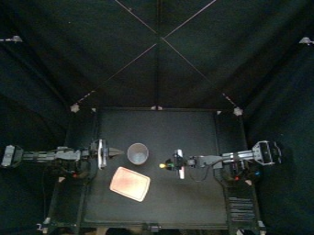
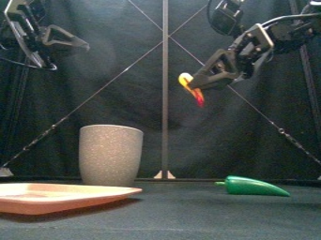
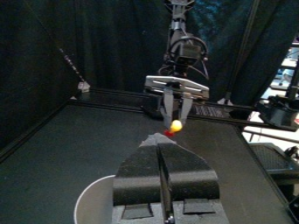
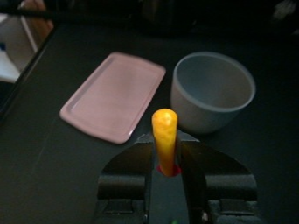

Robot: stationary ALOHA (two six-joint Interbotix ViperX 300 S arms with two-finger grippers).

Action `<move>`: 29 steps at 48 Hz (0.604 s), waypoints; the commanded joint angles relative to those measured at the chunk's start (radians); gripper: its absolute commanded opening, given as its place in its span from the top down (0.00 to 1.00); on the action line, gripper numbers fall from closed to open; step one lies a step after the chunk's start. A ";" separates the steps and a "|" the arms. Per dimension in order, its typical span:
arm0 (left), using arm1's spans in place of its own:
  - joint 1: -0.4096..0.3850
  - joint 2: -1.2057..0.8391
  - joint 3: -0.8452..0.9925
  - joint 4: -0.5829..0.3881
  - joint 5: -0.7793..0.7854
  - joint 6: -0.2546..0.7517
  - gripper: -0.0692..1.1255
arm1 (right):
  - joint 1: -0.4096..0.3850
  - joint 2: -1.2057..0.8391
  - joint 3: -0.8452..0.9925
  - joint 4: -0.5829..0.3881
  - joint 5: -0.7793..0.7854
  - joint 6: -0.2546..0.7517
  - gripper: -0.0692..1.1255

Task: Pick the shrimp then place it in the grey bowl
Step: Place shrimp in the grey bowl

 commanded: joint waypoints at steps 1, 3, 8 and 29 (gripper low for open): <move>0.008 0.005 -0.014 0.006 -0.008 0.002 0.92 | -0.043 0.017 -0.037 -0.008 -0.144 0.002 0.50; 0.008 0.005 -0.014 0.006 -0.009 0.002 0.92 | -0.054 0.034 -0.044 -0.011 -0.190 0.002 0.50; 0.008 0.005 -0.009 0.006 -0.009 0.002 0.92 | -0.074 0.087 -0.072 -0.011 -0.296 0.002 0.50; 0.009 0.005 -0.003 0.008 -0.009 0.002 0.92 | -0.092 0.333 -0.278 -0.006 -0.414 0.005 0.49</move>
